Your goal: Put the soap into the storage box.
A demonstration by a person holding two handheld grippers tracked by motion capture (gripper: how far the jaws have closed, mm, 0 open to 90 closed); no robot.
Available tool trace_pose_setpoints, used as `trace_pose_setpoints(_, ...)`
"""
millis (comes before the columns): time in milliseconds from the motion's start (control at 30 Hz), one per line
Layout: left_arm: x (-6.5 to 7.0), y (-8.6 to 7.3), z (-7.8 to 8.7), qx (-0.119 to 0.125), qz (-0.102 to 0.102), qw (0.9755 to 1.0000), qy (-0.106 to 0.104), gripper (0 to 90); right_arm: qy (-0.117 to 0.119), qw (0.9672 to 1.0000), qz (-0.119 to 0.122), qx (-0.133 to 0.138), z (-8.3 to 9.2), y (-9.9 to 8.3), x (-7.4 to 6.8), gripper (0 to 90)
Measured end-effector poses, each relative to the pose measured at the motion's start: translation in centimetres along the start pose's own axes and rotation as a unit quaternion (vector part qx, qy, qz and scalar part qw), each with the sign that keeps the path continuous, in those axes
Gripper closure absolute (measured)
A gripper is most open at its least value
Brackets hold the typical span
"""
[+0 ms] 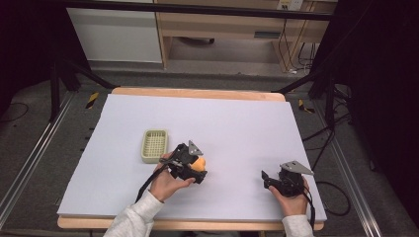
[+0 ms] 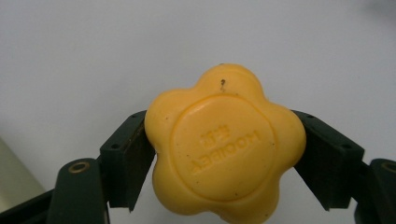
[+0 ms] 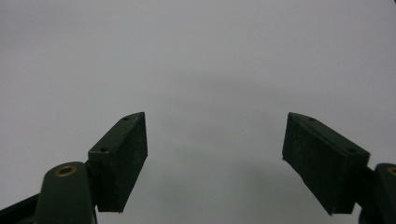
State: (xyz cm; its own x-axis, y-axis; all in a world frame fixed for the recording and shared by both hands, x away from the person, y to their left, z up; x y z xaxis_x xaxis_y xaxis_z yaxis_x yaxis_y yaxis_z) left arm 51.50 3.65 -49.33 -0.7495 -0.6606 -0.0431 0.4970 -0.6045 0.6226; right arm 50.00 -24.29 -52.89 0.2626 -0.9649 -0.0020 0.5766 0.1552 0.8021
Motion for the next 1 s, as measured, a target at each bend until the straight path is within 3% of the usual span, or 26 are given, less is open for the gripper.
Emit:
trace_pose_setpoints(767, -5.5, -2.4, 5.1, 0.029, 0.054, 0.9975, 0.037, 25.3, -0.003, 1.0, 0.003, -0.005, -0.2, -0.2, 0.0, 22.8)
trace_pose_setpoints(1000, -6.6, -2.6, 5.7, 0.032, 0.065, 0.9963, 0.046, 25.3, 0.001, 0.9999, 0.006, -0.008, -0.3, -0.4, -0.3, 22.8)
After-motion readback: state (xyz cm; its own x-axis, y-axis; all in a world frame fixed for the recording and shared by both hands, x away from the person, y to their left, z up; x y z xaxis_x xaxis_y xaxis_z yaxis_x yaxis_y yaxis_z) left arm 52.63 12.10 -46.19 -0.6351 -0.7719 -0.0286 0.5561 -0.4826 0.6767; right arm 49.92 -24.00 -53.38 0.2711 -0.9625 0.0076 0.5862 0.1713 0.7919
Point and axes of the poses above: each handheld gripper's, and its own axes: z roughly backward along the jaws, y roughly out of its top, x roughly to its right, the point moved 9 cm from there along -z, roughly forward along the jaws
